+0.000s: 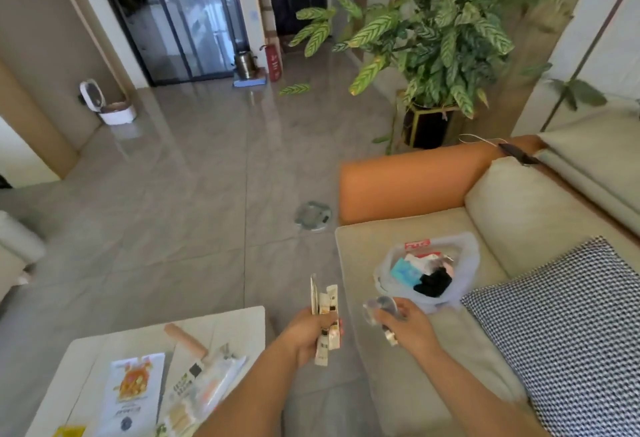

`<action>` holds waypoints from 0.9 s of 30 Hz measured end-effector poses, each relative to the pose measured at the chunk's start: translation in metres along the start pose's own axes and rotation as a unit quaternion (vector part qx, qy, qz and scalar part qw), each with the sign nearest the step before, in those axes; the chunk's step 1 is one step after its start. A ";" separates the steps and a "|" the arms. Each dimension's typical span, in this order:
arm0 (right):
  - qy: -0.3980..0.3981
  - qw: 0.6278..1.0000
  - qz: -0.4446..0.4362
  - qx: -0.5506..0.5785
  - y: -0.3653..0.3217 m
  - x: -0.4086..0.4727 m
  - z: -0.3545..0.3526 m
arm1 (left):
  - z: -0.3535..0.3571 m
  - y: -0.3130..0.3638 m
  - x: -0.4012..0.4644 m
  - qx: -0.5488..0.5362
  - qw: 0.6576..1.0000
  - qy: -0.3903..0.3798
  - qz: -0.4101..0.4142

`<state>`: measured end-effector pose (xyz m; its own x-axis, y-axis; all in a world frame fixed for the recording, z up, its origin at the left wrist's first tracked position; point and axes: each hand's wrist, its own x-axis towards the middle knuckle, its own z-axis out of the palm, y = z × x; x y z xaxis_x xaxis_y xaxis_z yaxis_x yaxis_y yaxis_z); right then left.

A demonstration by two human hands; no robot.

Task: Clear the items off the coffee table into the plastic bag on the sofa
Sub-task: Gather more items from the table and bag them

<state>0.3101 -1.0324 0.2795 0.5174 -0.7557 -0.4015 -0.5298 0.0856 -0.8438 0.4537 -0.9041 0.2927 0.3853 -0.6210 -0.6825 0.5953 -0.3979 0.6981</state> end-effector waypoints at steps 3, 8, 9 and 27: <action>0.046 0.999 0.025 0.008 -0.001 0.020 -0.011 | 0.008 0.025 0.030 0.026 0.999 -0.010 -0.015; 0.115 0.990 0.074 0.042 0.008 0.044 -0.032 | 0.037 0.044 0.075 0.061 0.997 -0.012 -0.053; 0.123 0.988 0.077 0.045 0.011 0.049 -0.036 | 0.045 0.046 0.083 0.067 0.996 -0.017 -0.059; 0.110 0.973 0.199 0.050 0.078 0.235 -0.112 | 0.180 0.042 0.287 0.202 0.969 0.007 -0.140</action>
<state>0.3153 -1.2758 0.1594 0.1223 -0.7702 -0.6260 -0.5848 0.4537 -0.6725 0.4629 -1.2210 0.1650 0.2597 -0.4420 -0.8586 0.3541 -0.7836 0.5105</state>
